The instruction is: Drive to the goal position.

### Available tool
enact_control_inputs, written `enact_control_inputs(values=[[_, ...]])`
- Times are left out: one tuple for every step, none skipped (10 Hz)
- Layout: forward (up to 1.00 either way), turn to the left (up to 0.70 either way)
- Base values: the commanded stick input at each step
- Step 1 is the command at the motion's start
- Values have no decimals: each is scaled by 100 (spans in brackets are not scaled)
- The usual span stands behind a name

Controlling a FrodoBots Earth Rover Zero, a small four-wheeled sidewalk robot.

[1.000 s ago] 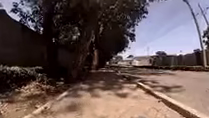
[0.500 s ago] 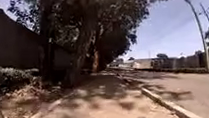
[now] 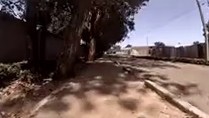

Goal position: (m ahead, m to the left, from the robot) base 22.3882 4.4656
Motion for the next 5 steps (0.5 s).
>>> enact_control_inputs(values=[[70,0],[70,0],[70,0],[70,0],[70,0]])
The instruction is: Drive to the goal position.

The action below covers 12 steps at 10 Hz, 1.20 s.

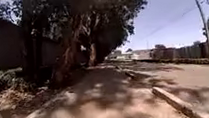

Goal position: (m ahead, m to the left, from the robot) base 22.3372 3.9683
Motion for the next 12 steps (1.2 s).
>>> enact_control_inputs(values=[[70,0],[70,0],[70,0],[70,0],[70,0],[70,0],[70,0],[70,0],[70,0],[70,0],[70,0],[70,0]])
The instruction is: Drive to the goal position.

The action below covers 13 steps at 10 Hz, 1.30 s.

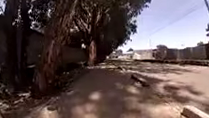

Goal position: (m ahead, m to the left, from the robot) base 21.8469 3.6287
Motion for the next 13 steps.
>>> enact_control_inputs(values=[[70,0],[70,0],[70,0],[70,0],[70,0],[70,0],[70,0],[70,0],[70,0],[70,0],[70,0],[70,0],[70,0]])
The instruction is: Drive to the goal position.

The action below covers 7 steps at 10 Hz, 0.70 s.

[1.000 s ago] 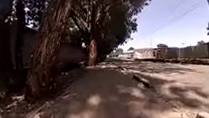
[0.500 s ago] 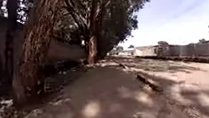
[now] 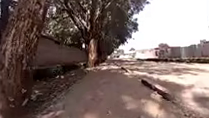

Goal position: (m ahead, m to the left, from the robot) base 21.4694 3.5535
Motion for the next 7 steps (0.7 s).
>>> enact_control_inputs(values=[[70,0],[70,0],[70,0],[70,0],[70,0],[70,-10],[70,-26]])
